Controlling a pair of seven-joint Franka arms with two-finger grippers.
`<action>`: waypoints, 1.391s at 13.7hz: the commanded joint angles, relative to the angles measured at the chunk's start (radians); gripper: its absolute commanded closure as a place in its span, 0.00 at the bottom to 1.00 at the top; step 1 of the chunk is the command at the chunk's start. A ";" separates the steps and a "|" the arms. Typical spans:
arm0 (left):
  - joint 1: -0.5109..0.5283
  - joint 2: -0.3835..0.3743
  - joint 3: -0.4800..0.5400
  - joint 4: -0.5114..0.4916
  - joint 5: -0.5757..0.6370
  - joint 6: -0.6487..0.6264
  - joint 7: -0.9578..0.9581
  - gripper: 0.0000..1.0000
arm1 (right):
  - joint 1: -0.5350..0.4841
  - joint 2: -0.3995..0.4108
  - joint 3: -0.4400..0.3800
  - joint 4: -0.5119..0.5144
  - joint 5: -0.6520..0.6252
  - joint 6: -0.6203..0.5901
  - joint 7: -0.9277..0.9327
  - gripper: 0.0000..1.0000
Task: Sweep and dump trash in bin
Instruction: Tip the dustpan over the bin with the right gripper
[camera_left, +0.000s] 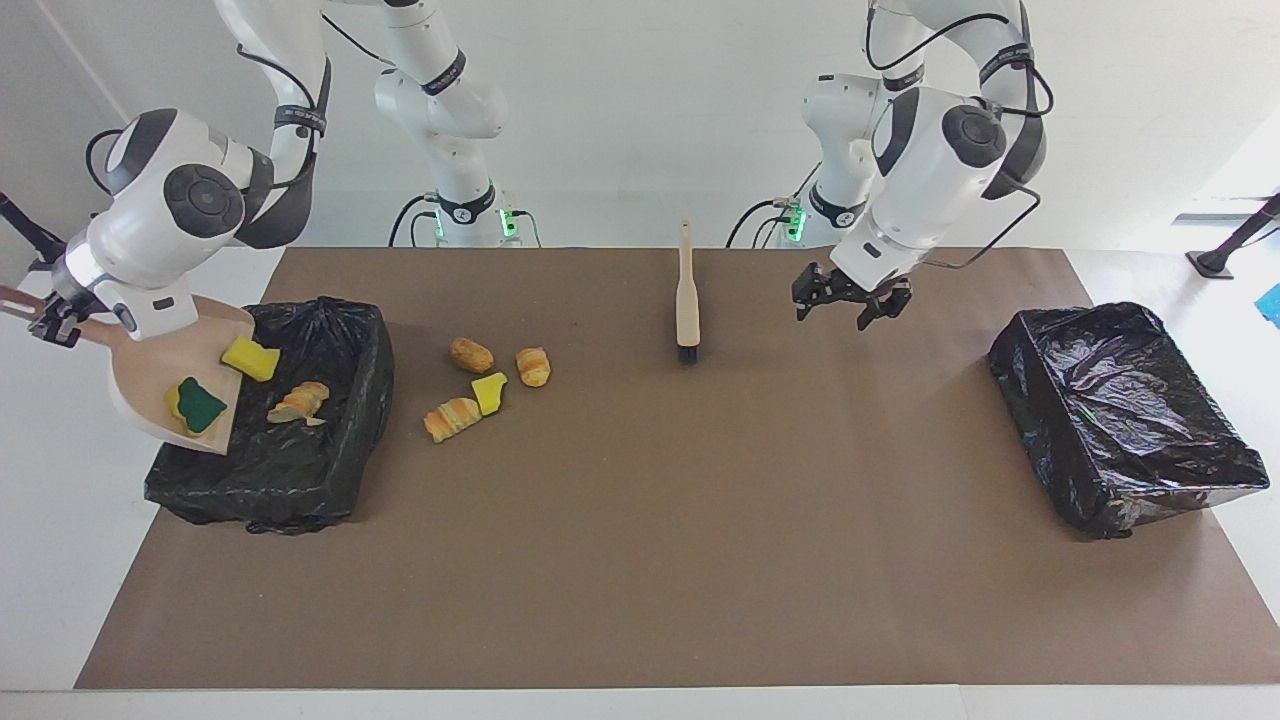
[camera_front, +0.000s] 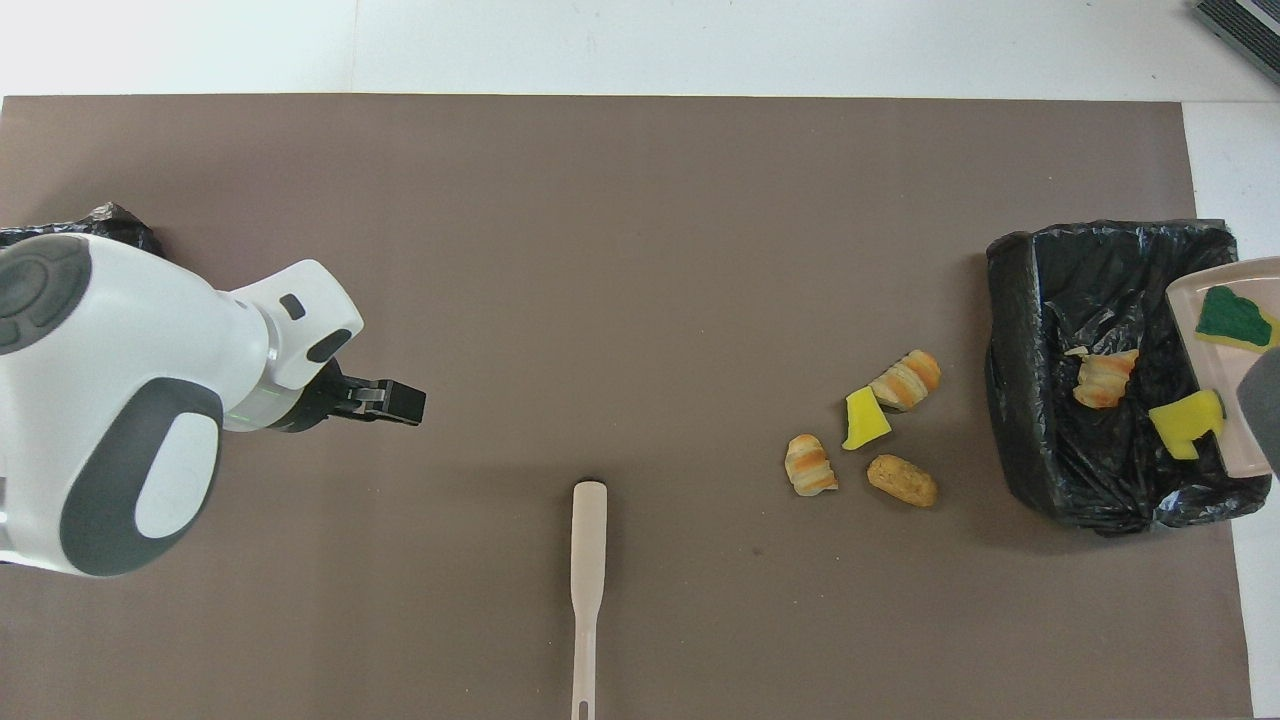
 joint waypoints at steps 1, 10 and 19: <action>0.086 0.015 -0.011 0.091 0.047 -0.107 0.132 0.00 | 0.060 -0.033 0.007 -0.030 -0.064 -0.082 0.031 1.00; 0.237 0.011 -0.008 0.330 0.151 -0.312 0.207 0.00 | 0.126 -0.144 0.005 -0.037 -0.044 -0.208 0.008 1.00; 0.241 0.045 -0.011 0.408 0.147 -0.346 0.207 0.00 | 0.182 -0.188 0.022 0.065 0.605 -0.495 0.494 1.00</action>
